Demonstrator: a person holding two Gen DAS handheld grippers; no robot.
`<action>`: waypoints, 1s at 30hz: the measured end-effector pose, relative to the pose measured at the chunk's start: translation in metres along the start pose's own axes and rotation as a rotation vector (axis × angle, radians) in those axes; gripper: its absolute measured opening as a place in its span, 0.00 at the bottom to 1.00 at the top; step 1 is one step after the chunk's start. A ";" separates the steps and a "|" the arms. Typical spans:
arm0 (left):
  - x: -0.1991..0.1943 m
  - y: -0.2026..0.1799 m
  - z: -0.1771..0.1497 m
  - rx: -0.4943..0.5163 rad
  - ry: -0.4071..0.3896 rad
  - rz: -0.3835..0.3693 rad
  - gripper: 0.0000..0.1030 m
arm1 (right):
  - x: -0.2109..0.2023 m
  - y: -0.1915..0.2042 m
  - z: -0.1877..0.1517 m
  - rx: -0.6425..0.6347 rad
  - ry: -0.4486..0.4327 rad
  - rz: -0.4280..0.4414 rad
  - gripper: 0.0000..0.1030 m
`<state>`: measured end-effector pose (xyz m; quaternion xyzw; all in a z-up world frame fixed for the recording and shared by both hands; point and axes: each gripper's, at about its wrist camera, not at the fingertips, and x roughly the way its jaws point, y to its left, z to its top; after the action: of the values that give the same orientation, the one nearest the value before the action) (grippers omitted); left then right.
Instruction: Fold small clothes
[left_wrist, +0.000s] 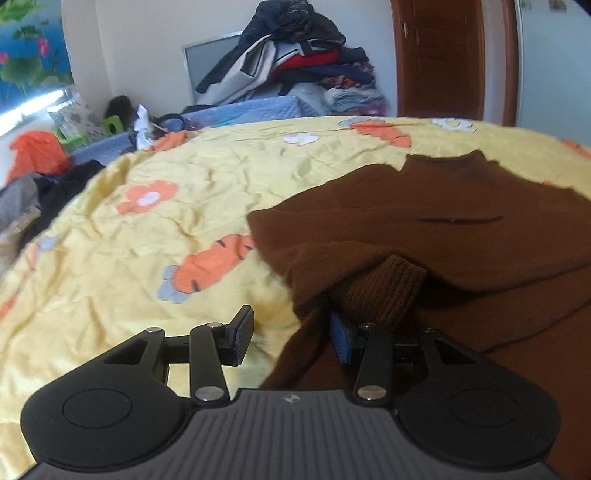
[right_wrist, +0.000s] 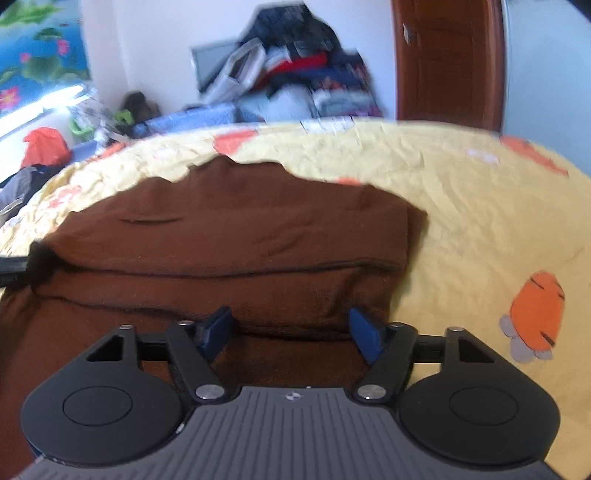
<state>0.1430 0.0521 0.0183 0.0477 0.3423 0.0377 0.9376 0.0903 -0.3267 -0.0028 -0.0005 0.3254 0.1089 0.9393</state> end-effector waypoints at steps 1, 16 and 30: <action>0.003 0.001 -0.001 -0.008 0.003 -0.001 0.42 | 0.002 0.004 -0.002 -0.020 0.011 -0.004 0.88; 0.003 0.046 -0.013 -0.329 -0.003 -0.087 0.07 | 0.005 0.003 -0.002 -0.014 0.030 0.029 1.00; -0.044 -0.038 0.028 0.003 -0.199 -0.106 0.79 | 0.015 0.023 0.042 0.031 -0.051 -0.001 0.97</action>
<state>0.1289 0.0083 0.0636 0.0343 0.2497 -0.0174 0.9676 0.1230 -0.2982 0.0228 0.0167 0.3030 0.1036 0.9472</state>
